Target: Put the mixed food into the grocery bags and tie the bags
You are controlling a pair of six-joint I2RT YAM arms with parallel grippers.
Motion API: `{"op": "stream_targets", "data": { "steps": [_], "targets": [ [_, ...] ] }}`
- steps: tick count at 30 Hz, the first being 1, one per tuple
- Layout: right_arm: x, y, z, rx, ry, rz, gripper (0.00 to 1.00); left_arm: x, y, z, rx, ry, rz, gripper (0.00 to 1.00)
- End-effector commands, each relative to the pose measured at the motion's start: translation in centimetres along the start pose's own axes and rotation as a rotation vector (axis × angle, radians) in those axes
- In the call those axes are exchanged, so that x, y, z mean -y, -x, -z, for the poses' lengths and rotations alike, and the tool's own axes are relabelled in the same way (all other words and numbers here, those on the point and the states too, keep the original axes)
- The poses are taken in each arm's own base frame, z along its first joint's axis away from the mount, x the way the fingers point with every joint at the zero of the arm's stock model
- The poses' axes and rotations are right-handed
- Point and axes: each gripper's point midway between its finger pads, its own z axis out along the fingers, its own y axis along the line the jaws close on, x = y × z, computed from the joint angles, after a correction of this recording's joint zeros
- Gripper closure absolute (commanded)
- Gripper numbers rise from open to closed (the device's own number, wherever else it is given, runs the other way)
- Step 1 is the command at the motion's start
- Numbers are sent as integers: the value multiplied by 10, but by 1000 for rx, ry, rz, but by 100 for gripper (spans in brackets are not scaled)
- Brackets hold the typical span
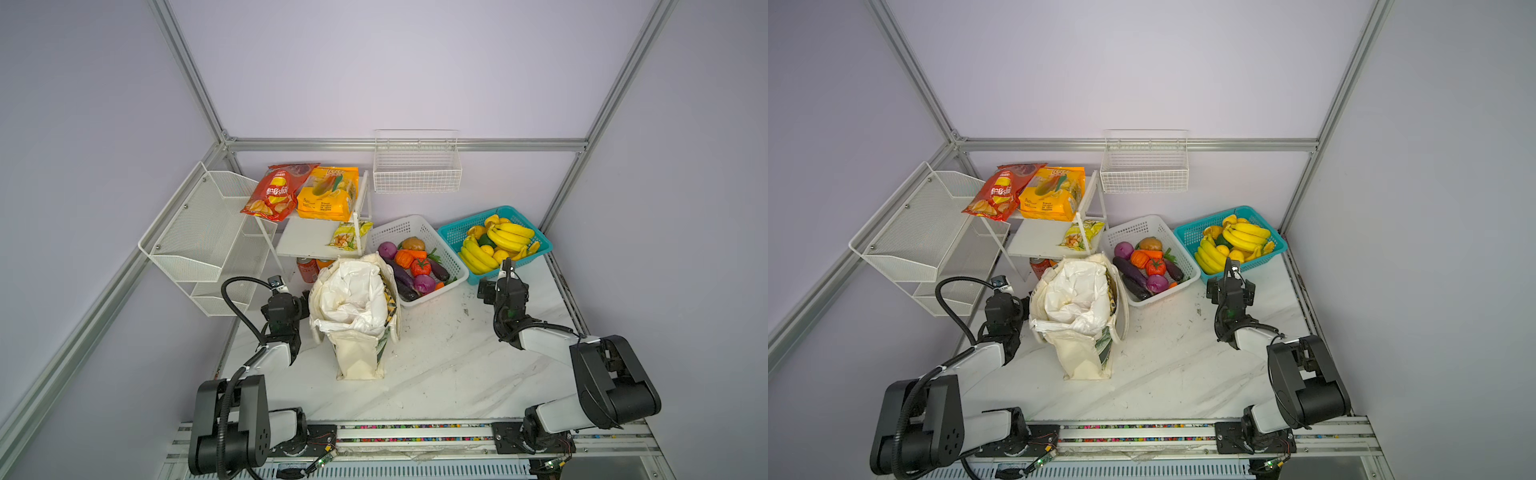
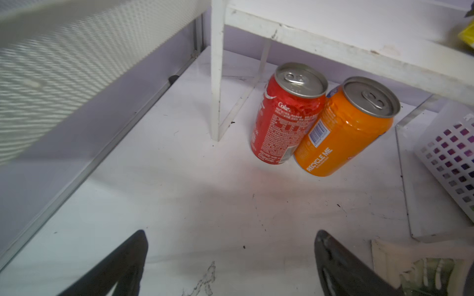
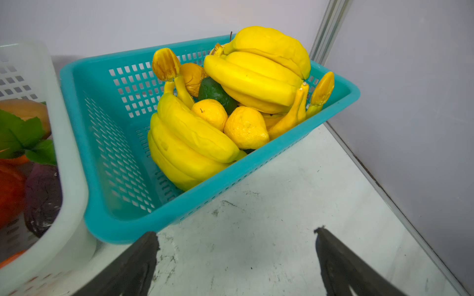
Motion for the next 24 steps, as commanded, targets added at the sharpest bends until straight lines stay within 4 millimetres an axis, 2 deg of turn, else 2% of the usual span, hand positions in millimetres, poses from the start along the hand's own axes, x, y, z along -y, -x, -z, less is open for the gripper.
{"op": "stream_targets", "data": {
  "steps": [1,3,7,11,15,16,18,21,24],
  "targets": [
    [-1,29,-2,161,6,-7,3,22,21,-5,135,-135,-44,0],
    [1,25,-5,183,7,-17,3,23,14,-14,133,-140,-68,0],
    [4,24,-10,217,26,-40,3,30,10,-18,135,-184,-91,0],
    [9,28,-5,303,51,-69,3,38,7,-10,185,-243,-123,1],
    [13,8,-12,312,70,-87,3,43,1,-4,207,-274,-150,0],
    [11,10,-13,329,79,-81,3,45,-6,-3,204,-282,-158,0],
    [7,7,-17,295,97,-83,3,48,-4,-2,267,-302,-169,0],
    [13,7,-21,284,57,-109,3,47,-7,-12,179,-282,-168,0],
    [15,7,-22,284,49,-108,3,48,-6,-15,183,-264,-182,0]
  ]
}}
